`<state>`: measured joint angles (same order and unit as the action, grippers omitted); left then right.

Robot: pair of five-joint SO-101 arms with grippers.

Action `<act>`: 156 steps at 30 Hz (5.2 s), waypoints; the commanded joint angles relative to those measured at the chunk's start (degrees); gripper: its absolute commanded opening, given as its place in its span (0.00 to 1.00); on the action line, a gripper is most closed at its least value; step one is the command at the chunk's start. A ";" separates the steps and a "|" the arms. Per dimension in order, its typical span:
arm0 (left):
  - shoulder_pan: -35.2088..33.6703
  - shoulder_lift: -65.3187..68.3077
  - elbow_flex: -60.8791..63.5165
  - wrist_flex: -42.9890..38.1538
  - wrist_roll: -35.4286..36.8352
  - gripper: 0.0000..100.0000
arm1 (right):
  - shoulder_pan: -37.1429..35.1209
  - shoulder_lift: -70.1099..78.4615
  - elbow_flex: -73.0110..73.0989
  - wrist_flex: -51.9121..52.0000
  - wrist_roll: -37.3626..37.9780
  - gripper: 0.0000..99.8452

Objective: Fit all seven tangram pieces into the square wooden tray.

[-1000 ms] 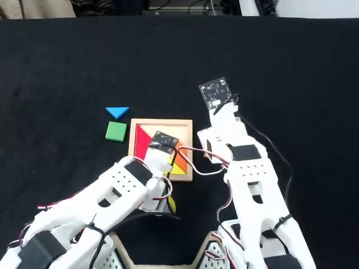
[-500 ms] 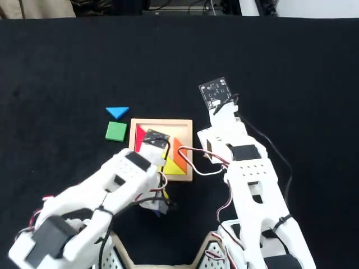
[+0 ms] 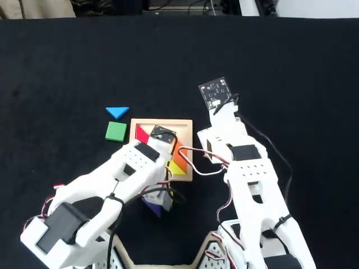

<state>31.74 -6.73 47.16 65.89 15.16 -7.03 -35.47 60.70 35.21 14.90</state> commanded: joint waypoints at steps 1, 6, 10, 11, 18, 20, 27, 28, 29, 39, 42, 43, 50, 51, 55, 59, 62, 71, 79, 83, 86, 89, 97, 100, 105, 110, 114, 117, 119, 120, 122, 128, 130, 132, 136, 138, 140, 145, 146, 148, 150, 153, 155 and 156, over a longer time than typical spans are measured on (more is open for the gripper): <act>2.95 -0.18 -2.15 1.67 -0.53 0.33 | -0.70 -1.63 -0.13 -0.62 -0.44 0.01; 3.03 -0.18 -2.07 1.67 -0.35 0.33 | -0.70 -1.63 -0.13 -0.62 -0.44 0.01; 3.12 -0.18 -2.07 1.58 -0.26 0.33 | -0.70 -1.63 -0.13 -0.62 -0.44 0.01; 3.03 -0.18 -2.07 1.49 -0.26 0.33 | -0.70 -1.63 -0.13 -0.62 -0.44 0.01; 2.86 -0.18 -2.51 1.41 -0.53 0.33 | -0.70 -1.63 -0.04 -0.62 -0.44 0.01; 2.86 -0.18 -2.59 1.41 -0.53 0.33 | -0.70 -1.63 -0.04 -0.62 -0.44 0.01; 2.77 -0.18 -2.59 1.41 -0.62 0.25 | -0.70 -1.63 -0.04 -0.53 -0.44 0.01; 2.77 -0.18 -2.59 1.41 -0.62 0.25 | -0.70 -1.63 -0.04 -0.53 -0.44 0.01; 2.77 -0.18 -2.59 1.41 -0.62 0.25 | -0.70 -1.63 -0.04 -0.53 -0.44 0.01; 2.77 -0.18 -2.59 1.41 -0.62 0.24 | -0.70 -1.63 -0.04 -0.53 -0.44 0.01; 2.77 -0.26 -2.59 1.41 -0.53 0.24 | -0.70 -1.63 -0.04 -0.53 -0.44 0.01; 2.77 -0.26 -2.68 1.41 -0.53 0.24 | -0.70 -1.63 0.04 -0.53 -0.44 0.01; 2.95 -0.26 -4.18 1.41 -0.53 0.17 | -0.70 -1.63 0.13 -0.53 -0.44 0.01; 2.95 -0.26 -4.18 1.41 -0.53 0.16 | -0.70 -1.63 0.40 -0.62 -0.44 0.01; 3.21 -0.26 -4.18 1.41 -0.53 0.17 | -0.88 -1.71 0.66 -0.88 -0.44 0.01; 3.30 -0.70 -4.18 1.41 -0.26 0.16 | -0.62 -1.80 0.66 -0.97 -0.44 0.01; 3.38 -0.88 -5.23 1.76 -0.26 0.16 | 0.18 -2.07 0.57 -0.97 -0.44 0.01; 3.47 -0.88 -11.38 2.02 -0.09 0.16 | 8.44 -2.07 0.40 -4.31 -0.97 0.01; 3.30 -0.88 -16.40 2.02 -12.92 0.16 | 14.95 -1.80 -0.57 -7.03 -5.01 0.01; 1.36 -0.88 -19.21 2.02 -22.86 0.16 | 15.82 -1.80 -0.57 -7.21 -5.36 0.01; -2.86 -0.35 -22.81 1.93 -30.86 0.17 | 15.91 -1.80 -0.57 -7.21 -5.27 0.01; -6.73 -0.26 -25.45 1.93 -41.58 0.17 | 15.91 -1.80 -0.57 -7.21 -5.10 0.01; -13.05 -0.09 -29.67 1.32 -74.55 0.17 | 17.76 -1.80 -0.57 -8.79 -4.92 0.01; -12.53 1.93 -30.73 -0.09 -86.07 0.17 | 22.33 -1.71 -0.40 -11.43 -5.27 0.01; -9.45 10.55 -37.85 -1.41 -94.24 0.17 | 26.37 -1.71 -0.13 -12.92 -5.36 0.01; -6.46 23.56 -51.12 -1.14 -96.18 0.17 | 26.46 -1.71 -0.13 -12.92 -5.36 0.01; -5.23 31.91 -62.73 5.63 -96.70 0.17 | 26.55 -1.71 -0.13 -12.92 -5.36 0.01; -4.88 37.27 -72.40 11.60 -96.70 0.17 | 26.46 -1.71 -0.13 -12.92 -5.36 0.01; -4.79 40.62 -77.49 14.51 -96.70 0.17 | 26.46 -1.71 -0.13 -12.92 -5.36 0.01; -4.88 42.20 -79.87 15.56 -96.53 0.18 | 26.46 -1.71 -0.13 -12.92 -5.36 0.01; -5.23 44.84 -84.35 17.23 -95.74 0.24 | 26.46 -1.71 -0.13 -12.92 -5.36 0.01; -6.64 50.20 -97.19 23.21 -90.55 0.31 | 26.29 -1.71 -0.13 -12.84 -5.36 0.01; -6.81 51.25 -100.35 25.32 -90.55 0.31 | 26.29 -1.71 -0.13 -12.84 -5.36 0.01; -6.81 52.04 -103.08 27.69 -90.55 0.31 | 26.29 -1.71 -0.13 -12.84 -5.36 0.01; -8.40 51.16 -110.99 35.16 -89.93 0.31 | 26.29 -1.89 -0.13 -12.66 -5.36 0.01; -11.12 49.05 -113.71 35.08 -86.07 0.31 | 26.20 -2.15 -0.31 -12.13 -5.45 0.01; -14.02 45.36 -113.01 35.08 -81.93 0.31 | 26.02 -2.15 -1.36 -9.93 -5.45 0.01; -22.29 32.79 -102.11 35.08 -73.05 0.31 | 21.27 -1.89 -7.16 0.88 -4.84 0.01; -24.13 29.89 -98.77 35.08 -71.38 0.31 | 19.16 -1.80 -8.84 3.78 -4.04 0.01; -27.82 24.09 -90.95 34.99 -68.22 0.31 | 14.07 -1.71 -12.97 10.64 0.62 0.01; -31.25 18.29 -82.42 34.81 -64.88 0.31 | 8.09 -1.71 -17.98 18.11 5.45 0.01; -37.23 10.73 -70.29 32.09 -58.20 0.28 | -1.14 -0.31 -24.66 25.23 7.91 0.01; -41.98 6.07 -61.49 26.37 -52.22 0.23 | -6.42 2.68 -28.26 27.25 7.91 0.01; -44.18 4.13 -56.66 22.95 -48.44 0.21 | -8.88 4.88 -29.93 27.96 7.91 0.01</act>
<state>-4.04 7.78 -25.19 98.24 -44.53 -8.53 -33.89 38.11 60.18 21.93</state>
